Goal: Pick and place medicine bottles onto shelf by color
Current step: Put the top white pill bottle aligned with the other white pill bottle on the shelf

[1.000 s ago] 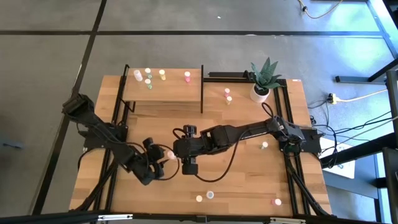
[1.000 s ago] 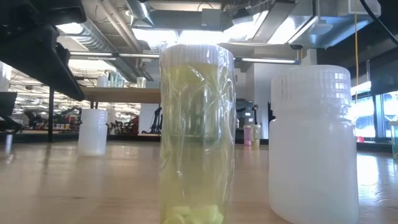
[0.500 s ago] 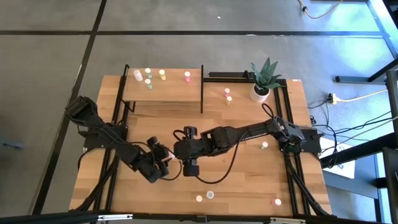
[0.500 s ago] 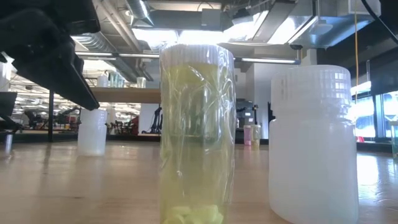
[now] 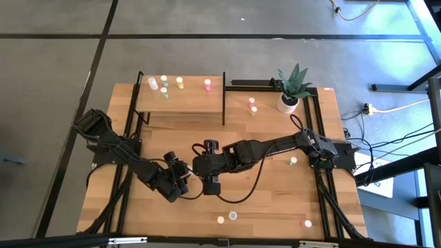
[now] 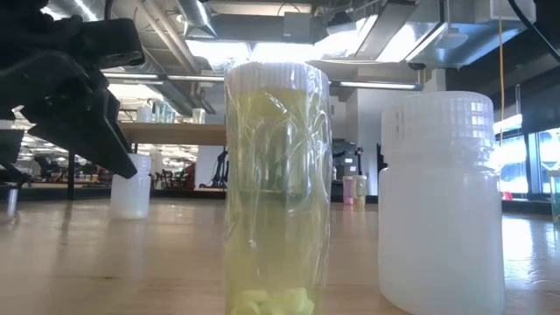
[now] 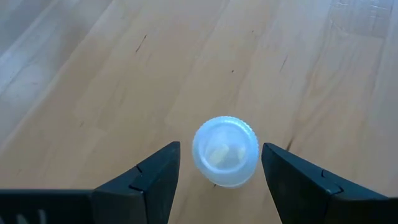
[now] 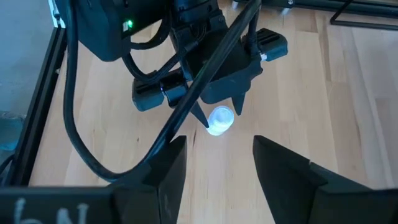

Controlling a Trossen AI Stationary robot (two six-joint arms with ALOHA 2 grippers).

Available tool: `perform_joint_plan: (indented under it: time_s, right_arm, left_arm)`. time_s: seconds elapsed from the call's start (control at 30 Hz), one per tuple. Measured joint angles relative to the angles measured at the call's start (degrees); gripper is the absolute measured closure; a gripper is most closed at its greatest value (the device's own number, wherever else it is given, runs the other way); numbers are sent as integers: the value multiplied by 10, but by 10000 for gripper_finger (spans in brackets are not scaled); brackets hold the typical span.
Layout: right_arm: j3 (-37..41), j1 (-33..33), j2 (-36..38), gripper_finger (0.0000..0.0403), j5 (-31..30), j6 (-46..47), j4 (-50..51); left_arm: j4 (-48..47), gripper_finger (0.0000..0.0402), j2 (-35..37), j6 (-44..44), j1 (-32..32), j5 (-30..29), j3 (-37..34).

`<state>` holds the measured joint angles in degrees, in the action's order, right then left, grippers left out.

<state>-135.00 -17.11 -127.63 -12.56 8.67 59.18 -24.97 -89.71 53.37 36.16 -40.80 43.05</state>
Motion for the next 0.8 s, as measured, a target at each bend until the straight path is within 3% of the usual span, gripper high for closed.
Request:
perform_joint_plan:
  time_s: [0.47, 0.8]
  right_arm:
    - [0, 0, 0, 217, 0, 2, 0]
    - [0, 0, 0, 217, 0, 3, -1]
  left_arm:
    - [-1, 182, 0, 0, -2, 0, 0]
    - [-1, 182, 0, 0, -25, 41, -5]
